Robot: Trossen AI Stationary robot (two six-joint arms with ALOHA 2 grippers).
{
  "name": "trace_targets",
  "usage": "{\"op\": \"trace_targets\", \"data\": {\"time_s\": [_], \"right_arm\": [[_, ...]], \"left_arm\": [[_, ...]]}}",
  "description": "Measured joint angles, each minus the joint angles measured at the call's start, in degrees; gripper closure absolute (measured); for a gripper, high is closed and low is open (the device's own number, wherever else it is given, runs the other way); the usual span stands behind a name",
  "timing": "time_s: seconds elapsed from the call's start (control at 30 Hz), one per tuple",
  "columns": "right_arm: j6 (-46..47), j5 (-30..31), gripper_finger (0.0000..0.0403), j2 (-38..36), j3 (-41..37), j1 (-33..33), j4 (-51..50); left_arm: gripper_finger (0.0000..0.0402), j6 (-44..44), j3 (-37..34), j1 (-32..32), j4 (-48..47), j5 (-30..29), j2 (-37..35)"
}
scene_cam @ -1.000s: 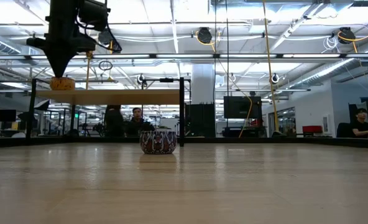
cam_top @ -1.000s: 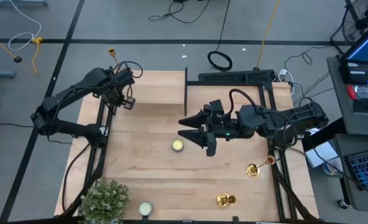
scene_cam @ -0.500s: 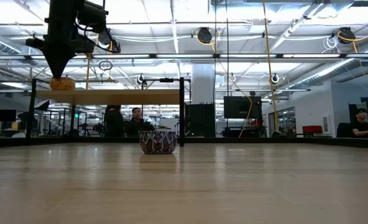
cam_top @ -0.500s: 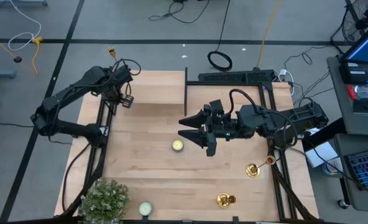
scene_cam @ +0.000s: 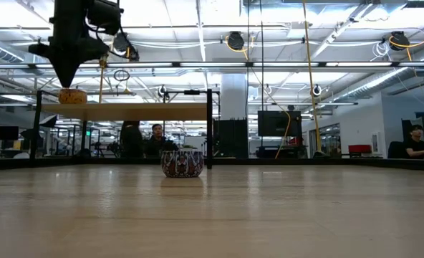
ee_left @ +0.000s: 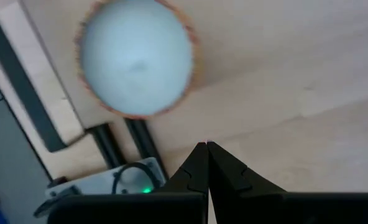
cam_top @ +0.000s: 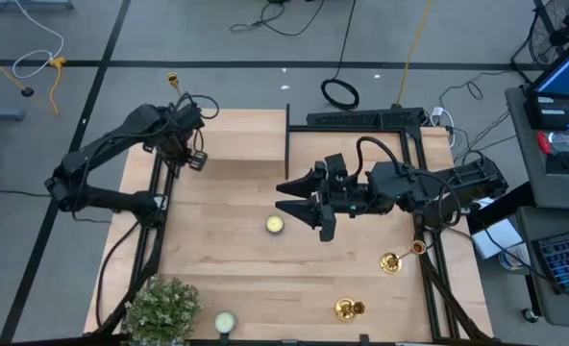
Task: Pick & Place candle stick holders
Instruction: Put the top gold candle holder on the shelf
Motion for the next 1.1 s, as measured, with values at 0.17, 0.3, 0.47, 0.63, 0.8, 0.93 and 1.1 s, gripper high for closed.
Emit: {"op": "trace_targets", "data": {"time_s": [0.17, 0.3, 0.47, 0.63, 0.8, 0.93, 1.1], "right_arm": [[-0.57, 0.00, 0.0165, 0.00, 0.00, 0.00, 0.42], [-1.53, 0.00, 0.0165, 0.00, 0.00, 0.00, 1.77], [-1.67, 0.00, 0.0165, 0.01, 0.00, 0.00, 2.06], [-1.62, 0.04, 0.0165, 0.02, 0.00, 0.00, 2.09], [-1.92, 0.07, 0.0165, 0.02, 0.00, 0.00, 2.10], [-2.85, 0.11, 0.0165, 0.02, 0.00, 0.00, 2.95], [-4.59, 0.07, 0.0165, 0.02, 0.00, 0.40, 5.29]], "left_arm": [[0.0401, -0.83, 0.00, -4.34, 2.66, 2.56, -2.82], [0.0401, -0.90, 0.00, -8.47, 8.04, 7.32, -5.53], [0.0401, -1.72, 0.00, -13.89, 18.23, 10.76, -9.53], [0.0401, -3.35, 0.00, -18.57, 28.43, 13.74, -12.57], [0.0401, -4.82, 0.00, -24.07, 37.53, 18.42, -14.05], [0.0400, -5.20, 0.00, -29.96, 42.26, 20.65, -14.45], [0.0400, -4.64, 0.00, -38.93, 44.17, 21.95, -14.27]]}}
